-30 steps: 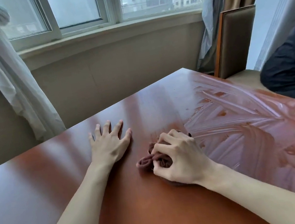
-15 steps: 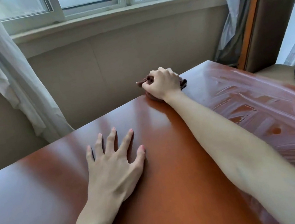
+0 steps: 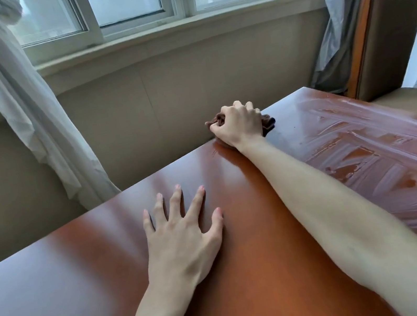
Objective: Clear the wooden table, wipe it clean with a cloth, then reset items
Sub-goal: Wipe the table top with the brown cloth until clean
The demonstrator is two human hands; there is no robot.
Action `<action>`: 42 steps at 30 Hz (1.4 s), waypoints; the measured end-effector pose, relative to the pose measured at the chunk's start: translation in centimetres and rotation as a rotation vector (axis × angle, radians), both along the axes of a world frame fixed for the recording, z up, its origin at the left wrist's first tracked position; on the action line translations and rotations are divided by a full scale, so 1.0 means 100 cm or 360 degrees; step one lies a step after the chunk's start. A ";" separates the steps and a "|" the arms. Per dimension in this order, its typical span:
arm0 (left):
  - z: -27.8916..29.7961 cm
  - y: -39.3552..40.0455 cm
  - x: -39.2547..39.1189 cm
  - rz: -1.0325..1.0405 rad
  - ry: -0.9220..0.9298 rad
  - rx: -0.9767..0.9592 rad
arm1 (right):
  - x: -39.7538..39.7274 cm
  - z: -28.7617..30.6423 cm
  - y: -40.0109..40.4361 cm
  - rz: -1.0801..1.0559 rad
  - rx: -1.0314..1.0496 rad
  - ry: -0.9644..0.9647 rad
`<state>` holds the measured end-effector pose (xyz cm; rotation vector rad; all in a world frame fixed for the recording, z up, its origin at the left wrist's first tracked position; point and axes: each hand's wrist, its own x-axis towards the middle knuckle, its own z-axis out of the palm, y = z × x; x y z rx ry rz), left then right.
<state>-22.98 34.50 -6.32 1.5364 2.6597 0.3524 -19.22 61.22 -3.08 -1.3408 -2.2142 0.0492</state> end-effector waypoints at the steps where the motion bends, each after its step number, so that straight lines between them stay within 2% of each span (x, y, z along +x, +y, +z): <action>1: 0.000 0.000 -0.001 -0.0004 0.0002 -0.0003 | -0.012 0.000 -0.015 0.0168 0.0037 -0.0031; 3: -0.001 -0.001 0.000 -0.0002 0.0016 0.0004 | -0.015 -0.012 -0.048 0.0694 0.0023 -0.0121; 4: -0.001 -0.001 0.000 0.0004 0.0019 0.0006 | -0.008 -0.013 -0.051 0.0872 -0.0010 -0.0135; 5: -0.001 -0.001 0.000 0.0010 0.0016 0.0004 | -0.002 -0.009 -0.044 0.0910 -0.0048 -0.0122; 6: -0.002 -0.002 0.000 0.0009 0.0014 0.0001 | -0.001 -0.005 -0.032 0.0785 -0.0058 -0.0081; 9: -0.003 0.001 -0.001 0.0019 0.0017 0.0022 | -0.014 -0.004 -0.012 0.0093 -0.0007 -0.0023; 10: -0.004 0.001 -0.002 0.0018 0.0011 0.0020 | -0.022 -0.005 -0.016 0.0102 0.0038 -0.0053; 14: 0.000 -0.001 0.000 0.0013 -0.0020 -0.0011 | 0.015 -0.011 -0.063 0.0673 0.0000 -0.0140; 15: 0.001 -0.001 0.000 0.0015 -0.0032 -0.0012 | 0.034 -0.009 -0.067 0.0655 -0.0052 -0.0118; 18: 0.003 -0.002 0.001 0.0000 -0.0049 -0.0012 | 0.078 -0.003 -0.086 0.0153 -0.0059 -0.0068; 19: 0.004 -0.003 0.001 -0.0002 -0.0055 -0.0011 | 0.090 -0.003 -0.103 0.0092 -0.0048 -0.0091; 21: 0.005 -0.004 0.002 -0.0018 -0.0056 -0.0023 | 0.117 -0.005 -0.153 0.0282 0.0023 -0.0116; 24: 0.006 -0.005 0.002 -0.0025 -0.0065 -0.0029 | 0.174 -0.009 -0.237 0.0779 0.0130 0.0001; 26: 0.005 -0.004 0.002 -0.0025 -0.0068 -0.0020 | 0.196 -0.009 -0.259 0.0997 0.0112 0.0057; 28: 0.003 -0.004 0.000 -0.0028 -0.0069 -0.0007 | 0.190 -0.008 -0.241 0.1005 0.0086 0.0038; 34: -0.002 -0.001 -0.001 -0.0012 -0.0040 0.0029 | 0.093 -0.012 -0.081 0.0398 0.0060 -0.0063; 37: -0.004 0.002 -0.003 0.0014 0.0000 0.0040 | 0.046 -0.011 -0.006 0.0207 0.0014 -0.0044; 42: -0.002 0.000 -0.001 0.0036 0.0009 0.0036 | 0.019 -0.005 0.035 0.0096 -0.0032 -0.0053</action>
